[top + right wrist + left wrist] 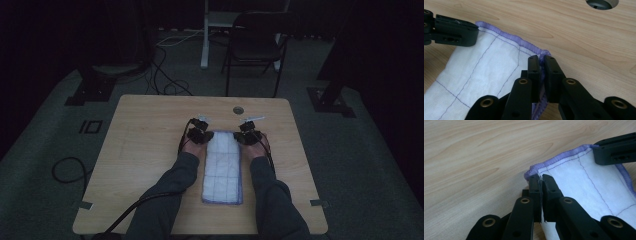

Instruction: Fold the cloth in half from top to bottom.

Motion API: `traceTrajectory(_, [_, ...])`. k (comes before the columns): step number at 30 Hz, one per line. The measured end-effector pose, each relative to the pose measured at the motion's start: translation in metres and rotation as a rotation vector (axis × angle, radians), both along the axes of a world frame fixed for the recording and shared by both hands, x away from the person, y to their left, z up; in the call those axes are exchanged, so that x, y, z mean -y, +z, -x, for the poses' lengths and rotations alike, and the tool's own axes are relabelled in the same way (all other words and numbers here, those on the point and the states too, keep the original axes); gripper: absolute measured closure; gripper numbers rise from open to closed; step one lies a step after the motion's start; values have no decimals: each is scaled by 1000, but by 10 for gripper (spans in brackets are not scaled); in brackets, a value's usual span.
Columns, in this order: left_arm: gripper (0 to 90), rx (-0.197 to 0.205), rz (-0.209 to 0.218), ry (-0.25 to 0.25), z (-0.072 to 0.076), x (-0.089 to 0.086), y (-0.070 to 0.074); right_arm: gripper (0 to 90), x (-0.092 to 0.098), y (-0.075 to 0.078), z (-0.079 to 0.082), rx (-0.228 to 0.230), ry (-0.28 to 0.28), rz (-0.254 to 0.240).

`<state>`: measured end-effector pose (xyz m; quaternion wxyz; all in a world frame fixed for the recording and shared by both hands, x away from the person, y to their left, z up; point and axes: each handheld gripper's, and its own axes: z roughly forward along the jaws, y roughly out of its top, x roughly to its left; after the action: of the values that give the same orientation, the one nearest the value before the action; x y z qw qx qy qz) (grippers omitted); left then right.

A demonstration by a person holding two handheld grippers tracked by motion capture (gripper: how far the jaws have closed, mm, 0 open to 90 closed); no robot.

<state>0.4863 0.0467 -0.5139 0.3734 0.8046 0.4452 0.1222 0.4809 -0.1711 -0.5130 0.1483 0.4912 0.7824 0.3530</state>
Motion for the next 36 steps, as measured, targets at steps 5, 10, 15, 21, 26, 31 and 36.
traceTrajectory(5, [876,16,24,-3,1,-2,8,851,3,6,2,20,4,-11])
traceTrajectory(10, [876,34,40,-8,2,-3,15,850,4,11,3,42,11,-16])
traceTrajectory(15, [876,51,55,-14,3,-4,21,850,6,17,5,59,17,-19])
traceTrajectory(21, [876,71,71,-19,4,-7,31,850,6,28,7,89,24,-20])
traceTrajectory(26, [876,97,92,-25,8,-11,39,850,5,39,11,121,37,-24])
traceTrajectory(31, [876,109,100,-28,12,-12,41,850,5,40,15,134,46,-24])
traceTrajectory(36, [876,124,114,-35,19,-13,44,850,7,42,20,150,54,-28])
